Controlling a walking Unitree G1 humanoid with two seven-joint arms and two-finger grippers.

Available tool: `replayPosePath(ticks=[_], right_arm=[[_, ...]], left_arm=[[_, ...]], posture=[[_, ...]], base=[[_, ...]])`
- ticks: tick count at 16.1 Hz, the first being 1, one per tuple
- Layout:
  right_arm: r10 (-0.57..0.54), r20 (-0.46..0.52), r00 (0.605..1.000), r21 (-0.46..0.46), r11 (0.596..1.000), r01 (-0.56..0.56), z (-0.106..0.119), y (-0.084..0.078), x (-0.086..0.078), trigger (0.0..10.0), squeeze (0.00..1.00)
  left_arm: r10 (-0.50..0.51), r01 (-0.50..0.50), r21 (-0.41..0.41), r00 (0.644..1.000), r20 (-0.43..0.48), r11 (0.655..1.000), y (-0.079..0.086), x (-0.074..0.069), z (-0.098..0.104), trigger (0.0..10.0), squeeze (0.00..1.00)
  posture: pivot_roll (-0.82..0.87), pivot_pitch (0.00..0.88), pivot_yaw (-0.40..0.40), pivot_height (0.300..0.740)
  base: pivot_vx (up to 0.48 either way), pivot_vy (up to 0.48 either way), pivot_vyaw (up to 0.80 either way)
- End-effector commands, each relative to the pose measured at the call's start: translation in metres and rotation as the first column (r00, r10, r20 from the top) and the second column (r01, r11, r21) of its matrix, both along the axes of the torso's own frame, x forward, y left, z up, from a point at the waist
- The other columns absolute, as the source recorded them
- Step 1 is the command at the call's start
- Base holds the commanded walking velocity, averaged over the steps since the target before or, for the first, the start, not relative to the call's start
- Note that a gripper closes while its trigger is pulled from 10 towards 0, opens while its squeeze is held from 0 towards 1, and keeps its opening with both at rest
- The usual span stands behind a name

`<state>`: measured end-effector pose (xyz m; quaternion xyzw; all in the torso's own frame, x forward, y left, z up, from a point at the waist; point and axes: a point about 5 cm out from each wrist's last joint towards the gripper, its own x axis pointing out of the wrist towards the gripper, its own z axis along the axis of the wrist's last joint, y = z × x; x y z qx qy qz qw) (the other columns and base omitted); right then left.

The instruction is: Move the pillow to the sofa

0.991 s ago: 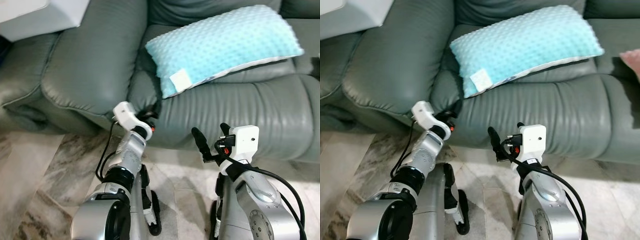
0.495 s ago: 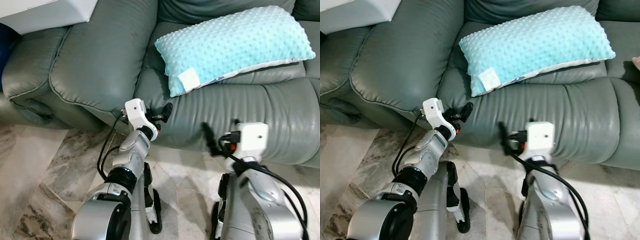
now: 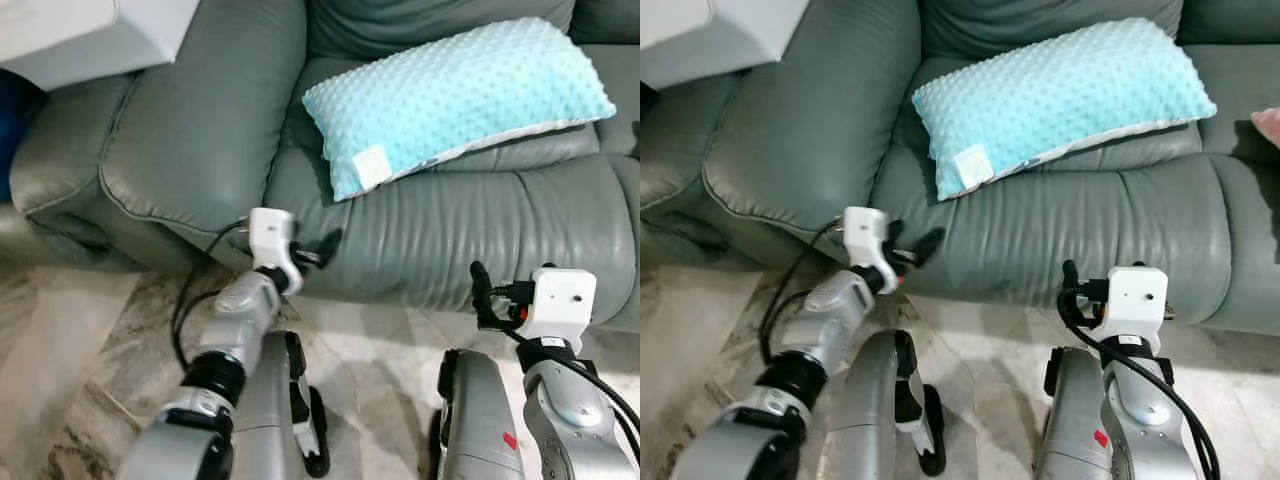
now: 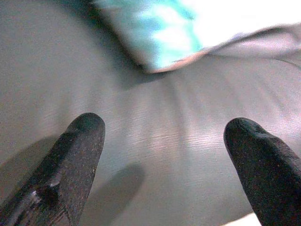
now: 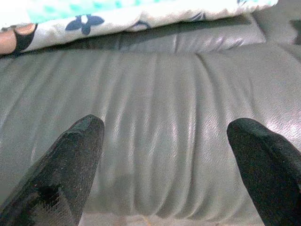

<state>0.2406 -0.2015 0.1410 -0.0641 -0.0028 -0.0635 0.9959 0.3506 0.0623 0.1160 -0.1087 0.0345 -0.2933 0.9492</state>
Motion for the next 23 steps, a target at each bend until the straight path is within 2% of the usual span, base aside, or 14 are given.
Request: replayPosePath(ticks=[1, 3, 6, 8, 10, 11, 12, 13, 14, 15, 16, 18, 21, 23], right_arm=[[-0.016, -0.010, 1.000, 0.006, 1.000, 0.016, -0.005, 0.002, 0.003, 10.0, 0.00], [-0.018, 0.017, 1.000, 0.004, 1.000, 0.018, -0.002, 0.004, 0.012, 10.0, 0.00], [-0.025, 0.051, 0.998, -0.004, 1.000, 0.025, 0.004, 0.000, 0.023, 10.0, 0.00], [-0.026, 0.055, 0.998, -0.005, 1.000, 0.026, 0.005, -0.002, 0.024, 10.0, 0.00], [-0.024, 0.051, 0.998, -0.001, 1.000, 0.024, 0.003, -0.001, 0.024, 10.0, 0.00], [-0.023, 0.052, 0.998, 0.001, 1.000, 0.023, 0.003, 0.000, 0.024, 10.0, 0.00], [-0.018, 0.048, 0.999, 0.007, 1.000, 0.017, 0.001, 0.002, 0.021, 10.0, 0.00], [-0.016, 0.046, 0.999, 0.010, 1.000, 0.015, 0.000, 0.003, 0.020, 10.0, 0.00], [-0.011, 0.038, 0.999, 0.018, 1.000, 0.010, -0.001, 0.005, 0.016, 10.0, 0.00], [-0.010, 0.035, 0.999, 0.021, 1.000, 0.009, -0.001, 0.006, 0.014, 10.0, 0.00], [-0.007, 0.038, 0.999, 0.036, 0.999, 0.006, 0.002, 0.009, 0.010, 10.0, 0.00], [-0.002, 0.040, 0.999, 0.048, 0.999, 0.000, 0.005, 0.014, 0.008, 10.0, 0.00], [0.015, 0.043, 0.999, 0.069, 0.997, -0.018, 0.009, 0.022, 0.006, 10.0, 0.00], [0.029, 0.049, 0.998, 0.088, 0.996, -0.033, 0.014, 0.027, 0.005, 10.0, 0.00]], left_arm=[[-0.079, 0.076, 0.034, 0.994, 0.080, 0.996, -0.016, -0.007, 0.007, 10.0, 0.00], [-0.156, 0.148, 0.053, 0.967, 0.200, 0.988, -0.039, -0.013, 0.025, 10.0, 0.00], [-0.134, 0.122, 0.057, 0.938, 0.321, 0.991, -0.038, -0.015, 0.045, 10.0, 0.00], [-0.108, 0.096, 0.055, 0.950, 0.293, 0.994, -0.034, -0.014, 0.040, 10.0, 0.00], [-0.078, 0.061, 0.087, 0.974, 0.211, 0.994, -0.027, -0.012, 0.020, 10.0, 0.00], [-0.071, 0.054, 0.090, 0.977, 0.202, 0.994, -0.026, -0.013, 0.017, 10.0, 0.00], [-0.027, 0.009, 0.111, 0.988, 0.155, 0.994, -0.020, -0.012, 0.005, 10.0, 0.00], [-0.008, -0.009, 0.120, 0.990, 0.141, 0.993, -0.018, -0.012, 0.001, 10.0, 0.00], [0.067, -0.080, 0.142, 0.993, 0.095, 0.987, -0.012, -0.007, -0.008, 10.0, 0.00], [0.098, -0.108, 0.146, 0.992, 0.079, 0.983, -0.009, -0.006, -0.010, 10.0, 0.00], [0.175, -0.179, 0.149, 0.984, 0.043, 0.973, -0.004, 0.000, -0.013, 10.0, 0.00], [0.236, -0.237, 0.168, 0.971, 0.023, 0.957, 0.000, 0.005, -0.014, 10.0, 0.00], [0.276, -0.273, 0.165, 0.961, 0.005, 0.948, -0.002, 0.013, -0.009, 10.0, 0.00], [0.307, -0.299, 0.167, 0.951, -0.026, 0.940, -0.002, 0.013, -0.012, 10.0, 0.00]], posture=[[-0.20, 0.155, 0.235, 0.581], [-0.21, 0.130, 0.237, 0.581], [-0.21, 0.100, 0.231, 0.581], [-0.21, 0.094, 0.228, 0.581], [-0.22, 0.099, 0.227, 0.581], [-0.22, 0.102, 0.226, 0.581], [-0.22, 0.118, 0.224, 0.581], [-0.22, 0.120, 0.224, 0.581], [-0.22, 0.147, 0.224, 0.581], [-0.22, 0.151, 0.225, 0.581], [-0.23, 0.190, 0.230, 0.581], [-0.23, 0.220, 0.232, 0.581], [-0.22, 0.252, 0.230, 0.581], [-0.22, 0.273, 0.231, 0.581]], base=[[0.000, 0.000, 0.00], [0.000, 0.000, 0.00], [0.000, 0.000, 0.00], [0.000, 0.000, 0.00], [0.000, 0.000, 0.00], [0.000, 0.000, 0.00], [0.000, 0.000, 0.00], [0.000, 0.000, 0.00], [0.000, 0.000, 0.00], [0.000, 0.000, 0.00], [0.000, 0.000, 0.00], [0.000, 0.000, 0.00], [0.000, 0.000, 0.00], [0.000, 0.000, 0.00]])
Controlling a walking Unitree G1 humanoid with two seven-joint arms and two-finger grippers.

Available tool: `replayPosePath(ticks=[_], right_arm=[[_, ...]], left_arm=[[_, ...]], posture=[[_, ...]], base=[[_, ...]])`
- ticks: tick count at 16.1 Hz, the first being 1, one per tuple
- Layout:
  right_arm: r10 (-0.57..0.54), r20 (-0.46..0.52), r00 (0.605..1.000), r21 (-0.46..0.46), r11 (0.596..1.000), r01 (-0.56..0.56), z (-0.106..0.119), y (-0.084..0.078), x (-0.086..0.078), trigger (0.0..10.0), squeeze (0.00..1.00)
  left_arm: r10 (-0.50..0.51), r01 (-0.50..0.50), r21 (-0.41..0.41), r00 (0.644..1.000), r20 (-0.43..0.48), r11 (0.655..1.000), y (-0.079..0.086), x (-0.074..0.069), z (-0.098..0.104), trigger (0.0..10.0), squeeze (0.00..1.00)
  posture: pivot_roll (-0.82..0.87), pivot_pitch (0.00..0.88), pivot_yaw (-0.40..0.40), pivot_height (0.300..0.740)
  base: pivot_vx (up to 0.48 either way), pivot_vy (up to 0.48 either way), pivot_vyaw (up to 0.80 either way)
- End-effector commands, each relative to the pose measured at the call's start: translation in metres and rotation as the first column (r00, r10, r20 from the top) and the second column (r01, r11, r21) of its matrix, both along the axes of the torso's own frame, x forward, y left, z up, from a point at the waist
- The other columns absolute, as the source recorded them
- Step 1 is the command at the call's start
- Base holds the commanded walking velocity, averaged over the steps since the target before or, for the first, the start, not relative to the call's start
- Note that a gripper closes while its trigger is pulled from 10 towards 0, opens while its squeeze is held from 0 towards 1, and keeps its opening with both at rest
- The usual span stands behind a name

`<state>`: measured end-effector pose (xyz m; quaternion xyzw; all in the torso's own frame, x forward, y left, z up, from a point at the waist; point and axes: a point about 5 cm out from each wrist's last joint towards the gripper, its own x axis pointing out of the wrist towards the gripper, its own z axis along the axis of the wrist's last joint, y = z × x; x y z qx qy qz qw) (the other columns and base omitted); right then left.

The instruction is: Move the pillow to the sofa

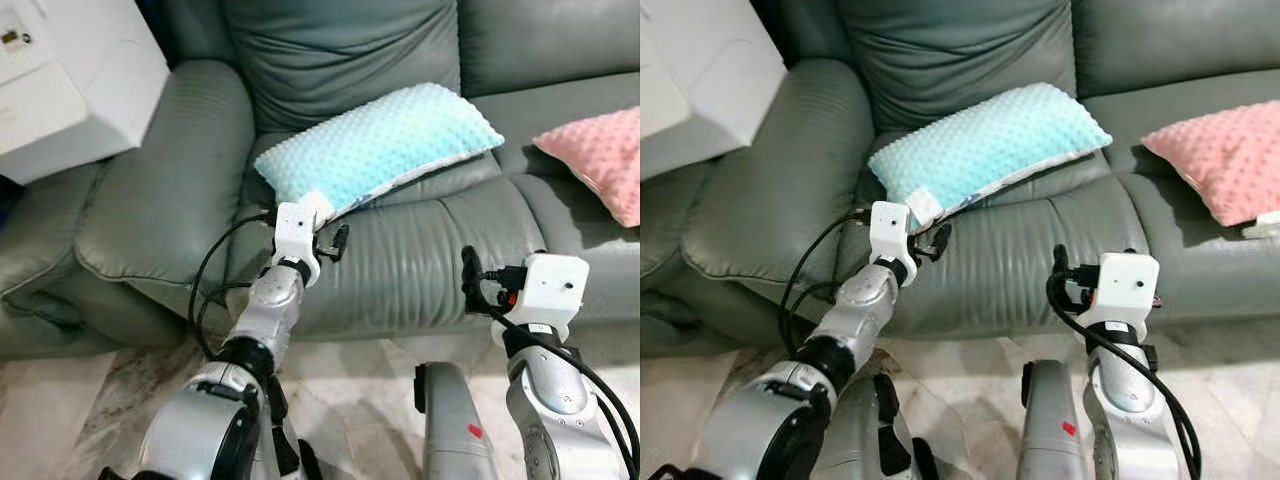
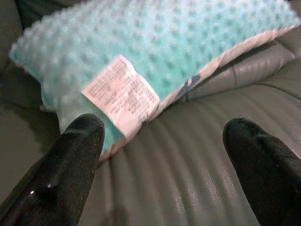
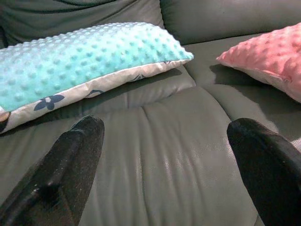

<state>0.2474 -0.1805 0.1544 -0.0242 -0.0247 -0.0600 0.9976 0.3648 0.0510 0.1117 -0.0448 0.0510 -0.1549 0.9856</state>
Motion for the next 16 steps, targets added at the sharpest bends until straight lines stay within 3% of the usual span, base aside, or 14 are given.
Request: replayPosePath(ticks=[1, 7, 9, 16], right_arm=[[0.028, 0.007, 1.000, 0.021, 0.999, -0.028, 0.005, 0.009, -0.003, 10.0, 0.00], [0.087, 0.013, 0.996, 0.058, 0.994, -0.088, 0.016, 0.025, -0.016, 10.0, 0.00], [0.092, 0.000, 0.996, 0.061, 0.994, -0.092, 0.016, 0.026, -0.019, 10.0, 0.00], [0.106, 0.006, 0.994, 0.084, 0.991, -0.106, 0.022, 0.034, -0.021, 10.0, 0.00]], left_arm=[[0.050, -0.051, -0.006, 0.998, -0.042, 0.999, 0.009, -0.001, -0.009, 10.0, 0.00], [0.201, -0.201, 0.019, 0.979, -0.019, 0.979, 0.017, 0.005, -0.002, 10.0, 0.00], [0.210, -0.209, 0.017, 0.978, -0.006, 0.978, 0.016, 0.009, 0.005, 10.0, 0.00], [0.213, -0.211, 0.050, 0.977, -0.028, 0.976, 0.009, 0.007, 0.001, 10.0, 0.00]], posture=[[-0.22, 0.286, 0.232, 0.581], [-0.25, 0.334, 0.233, 0.581], [-0.24, 0.340, 0.233, 0.581], [-0.26, 0.362, 0.236, 0.581]], base=[[0.000, 0.000, 0.00], [0.000, 0.000, 0.00], [0.000, 0.000, 0.00], [0.000, 0.000, 0.00]])
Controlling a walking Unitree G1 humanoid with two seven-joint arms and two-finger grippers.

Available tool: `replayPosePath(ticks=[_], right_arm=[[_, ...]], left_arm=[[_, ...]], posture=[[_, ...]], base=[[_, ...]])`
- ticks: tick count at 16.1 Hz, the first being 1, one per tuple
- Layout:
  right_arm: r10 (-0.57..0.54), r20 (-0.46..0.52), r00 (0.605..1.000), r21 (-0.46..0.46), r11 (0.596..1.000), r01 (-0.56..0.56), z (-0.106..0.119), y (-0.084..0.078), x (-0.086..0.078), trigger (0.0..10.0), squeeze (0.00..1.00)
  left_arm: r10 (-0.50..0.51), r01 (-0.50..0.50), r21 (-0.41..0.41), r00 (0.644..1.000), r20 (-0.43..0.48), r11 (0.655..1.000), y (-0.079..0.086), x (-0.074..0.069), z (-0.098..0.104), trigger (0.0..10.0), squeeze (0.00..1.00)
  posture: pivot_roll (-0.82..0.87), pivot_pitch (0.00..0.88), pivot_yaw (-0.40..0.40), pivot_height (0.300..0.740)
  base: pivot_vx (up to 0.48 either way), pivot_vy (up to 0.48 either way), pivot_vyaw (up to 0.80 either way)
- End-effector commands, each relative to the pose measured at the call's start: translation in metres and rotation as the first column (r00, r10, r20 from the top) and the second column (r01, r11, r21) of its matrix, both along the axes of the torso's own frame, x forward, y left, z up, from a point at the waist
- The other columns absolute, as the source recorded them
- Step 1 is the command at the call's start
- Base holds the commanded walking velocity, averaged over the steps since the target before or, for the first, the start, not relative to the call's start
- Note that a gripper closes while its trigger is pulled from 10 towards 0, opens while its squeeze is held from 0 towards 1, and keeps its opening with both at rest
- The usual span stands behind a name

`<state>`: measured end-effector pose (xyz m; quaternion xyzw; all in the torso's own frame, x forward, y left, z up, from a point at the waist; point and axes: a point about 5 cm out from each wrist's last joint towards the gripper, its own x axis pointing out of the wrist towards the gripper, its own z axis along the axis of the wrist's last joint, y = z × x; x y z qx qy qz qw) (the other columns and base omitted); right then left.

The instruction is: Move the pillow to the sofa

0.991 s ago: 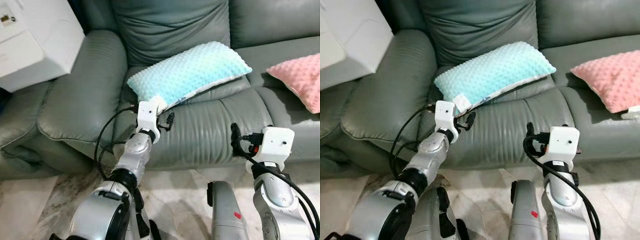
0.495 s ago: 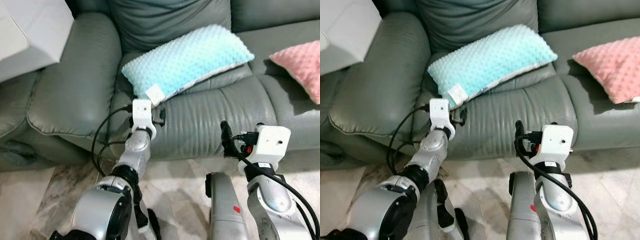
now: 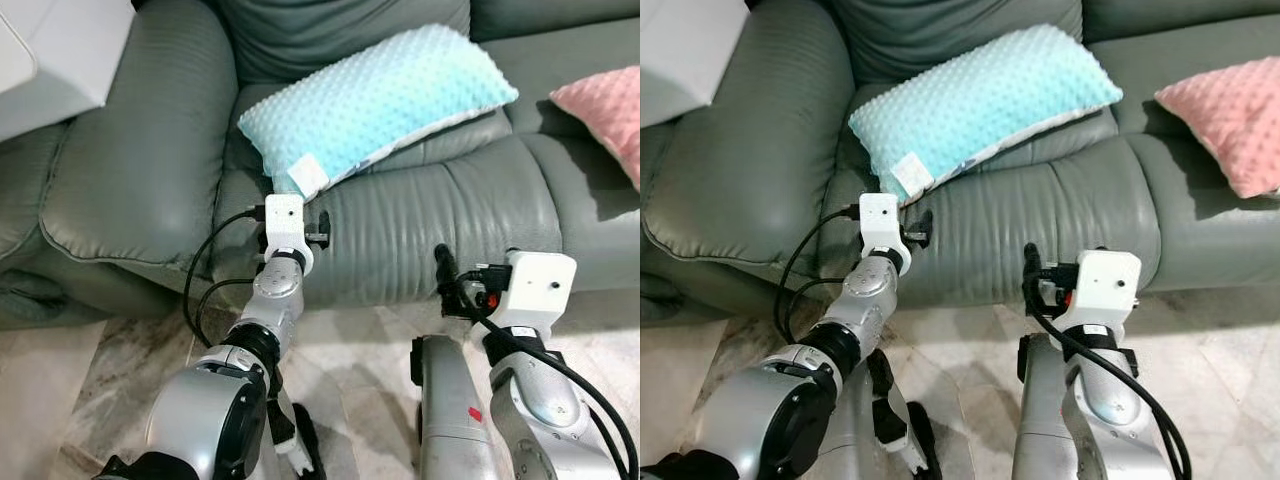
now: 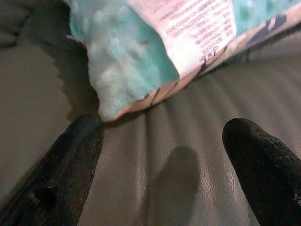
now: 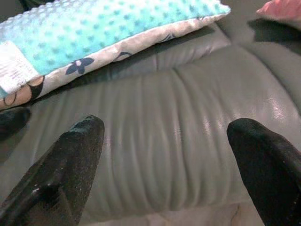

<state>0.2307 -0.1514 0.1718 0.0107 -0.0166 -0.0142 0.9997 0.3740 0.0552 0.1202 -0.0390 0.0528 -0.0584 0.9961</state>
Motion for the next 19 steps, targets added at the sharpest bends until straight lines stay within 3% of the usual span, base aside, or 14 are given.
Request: replayPosePath(ticks=[1, 9, 10, 13, 19], right_arm=[[0.014, 0.017, 1.000, 0.019, 1.000, -0.015, 0.006, 0.006, -0.005, 10.0, 0.00], [0.016, 0.021, 1.000, 0.029, 0.999, -0.017, 0.012, 0.009, -0.010, 10.0, 0.00], [0.019, 0.020, 1.000, 0.030, 0.999, -0.020, 0.012, 0.009, -0.010, 10.0, 0.00], [0.022, 0.025, 0.999, 0.033, 0.999, -0.023, 0.015, 0.010, -0.009, 10.0, 0.00], [0.024, 0.023, 0.999, 0.035, 0.999, -0.025, 0.015, 0.010, -0.009, 10.0, 0.00]], left_arm=[[0.025, -0.024, 0.008, 0.999, -0.024, 1.000, 0.005, 0.000, -0.004, 10.0, 0.00], [0.082, -0.083, 0.021, 0.996, 0.041, 0.996, 0.012, 0.012, 0.020, 10.0, 0.00], [0.096, -0.097, 0.022, 0.994, 0.047, 0.995, 0.017, 0.014, 0.023, 0.0, 0.00], [0.114, -0.117, 0.038, 0.992, 0.053, 0.992, 0.025, 0.016, 0.024, 0.0, 0.00], [0.120, -0.123, 0.050, 0.991, 0.058, 0.991, 0.027, 0.016, 0.024, 0.0, 0.00]], posture=[[-0.26, 0.365, 0.236, 0.581], [-0.28, 0.382, 0.227, 0.581], [-0.28, 0.383, 0.226, 0.581], [-0.28, 0.383, 0.226, 0.581], [-0.29, 0.378, 0.227, 0.581]], base=[[0.000, 0.000, 0.00], [0.000, 0.000, 0.00], [0.000, 0.000, 0.00], [0.000, 0.000, 0.00], [0.000, 0.000, 0.00]])
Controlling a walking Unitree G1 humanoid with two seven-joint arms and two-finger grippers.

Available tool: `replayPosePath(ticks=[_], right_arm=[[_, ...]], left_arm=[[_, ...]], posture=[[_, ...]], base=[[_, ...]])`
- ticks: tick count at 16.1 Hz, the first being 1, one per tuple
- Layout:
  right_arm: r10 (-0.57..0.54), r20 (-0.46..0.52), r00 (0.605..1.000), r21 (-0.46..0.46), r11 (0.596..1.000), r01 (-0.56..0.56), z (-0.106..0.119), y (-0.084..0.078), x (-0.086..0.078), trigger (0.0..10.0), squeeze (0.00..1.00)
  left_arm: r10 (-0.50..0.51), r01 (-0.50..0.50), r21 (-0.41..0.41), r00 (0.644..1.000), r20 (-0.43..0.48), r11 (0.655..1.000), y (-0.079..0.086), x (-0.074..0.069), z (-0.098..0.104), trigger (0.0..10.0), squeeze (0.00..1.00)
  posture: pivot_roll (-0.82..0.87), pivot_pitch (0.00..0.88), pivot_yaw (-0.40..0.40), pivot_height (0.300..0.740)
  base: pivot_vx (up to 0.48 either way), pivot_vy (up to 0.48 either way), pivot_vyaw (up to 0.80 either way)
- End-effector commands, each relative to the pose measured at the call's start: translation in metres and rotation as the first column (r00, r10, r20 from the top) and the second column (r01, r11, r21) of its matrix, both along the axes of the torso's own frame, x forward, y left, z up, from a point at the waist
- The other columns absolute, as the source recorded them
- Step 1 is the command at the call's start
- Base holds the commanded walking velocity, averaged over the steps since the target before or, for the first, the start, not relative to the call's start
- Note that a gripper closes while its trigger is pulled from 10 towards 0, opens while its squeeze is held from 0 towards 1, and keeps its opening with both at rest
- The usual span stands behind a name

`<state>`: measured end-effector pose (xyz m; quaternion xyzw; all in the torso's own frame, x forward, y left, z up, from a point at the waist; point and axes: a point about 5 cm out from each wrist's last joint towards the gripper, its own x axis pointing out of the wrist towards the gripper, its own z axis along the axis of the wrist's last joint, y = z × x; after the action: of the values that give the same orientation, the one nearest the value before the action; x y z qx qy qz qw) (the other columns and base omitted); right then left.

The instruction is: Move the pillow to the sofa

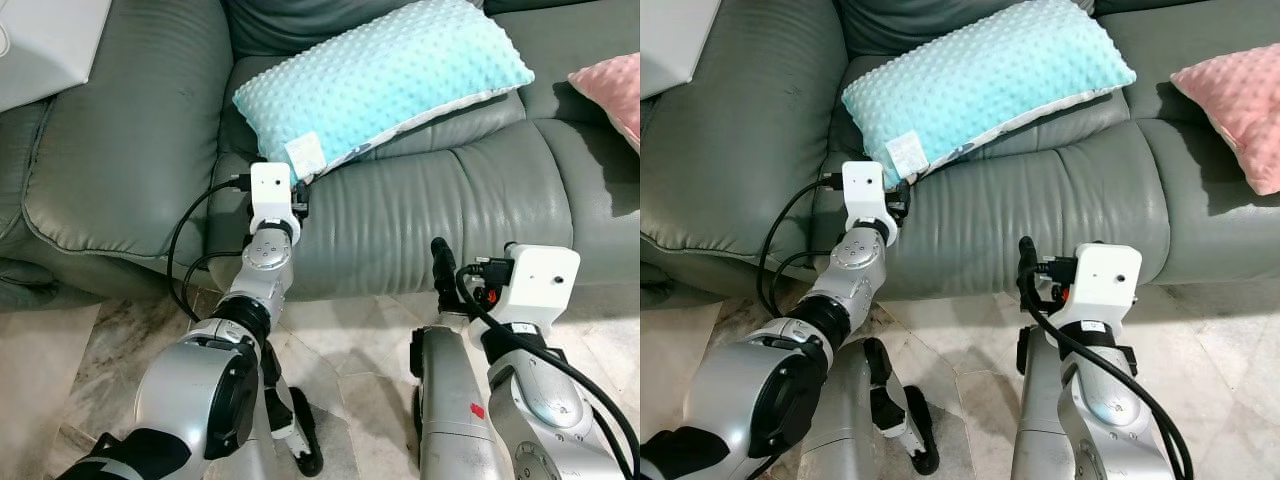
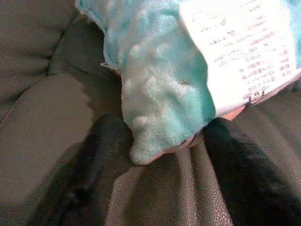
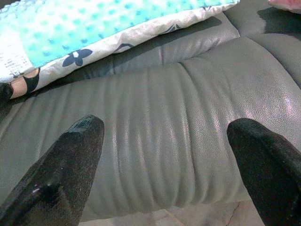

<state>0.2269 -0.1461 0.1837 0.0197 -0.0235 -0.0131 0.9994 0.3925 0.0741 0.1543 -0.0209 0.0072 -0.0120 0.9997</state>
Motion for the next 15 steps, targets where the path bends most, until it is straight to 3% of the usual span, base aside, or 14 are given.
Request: replayPosePath(ticks=[1, 15], right_arm=[[0.021, 0.010, 1.000, 0.017, 1.000, -0.022, 0.0036, 0.0052, -0.0045, 10.0, 0.00], [0.027, 0.010, 1.000, 0.017, 0.999, -0.027, 0.0034, 0.0056, -0.0010, 10.0, 0.00]], left_arm=[[0.028, -0.027, 0.013, 0.999, -0.037, 1.000, 0.0078, -0.0023, -0.0106, 0.0, 0.00], [0.022, -0.023, -0.018, 0.999, -0.032, 1.000, 0.0098, -0.0009, -0.0080, 0.0, 0.00]], posture=[[-0.29, 0.378, 0.227, 0.581], [-0.28, 0.374, 0.218, 0.581]], base=[[0.000, 0.000, 0.00], [0.000, 0.000, 0.00]])
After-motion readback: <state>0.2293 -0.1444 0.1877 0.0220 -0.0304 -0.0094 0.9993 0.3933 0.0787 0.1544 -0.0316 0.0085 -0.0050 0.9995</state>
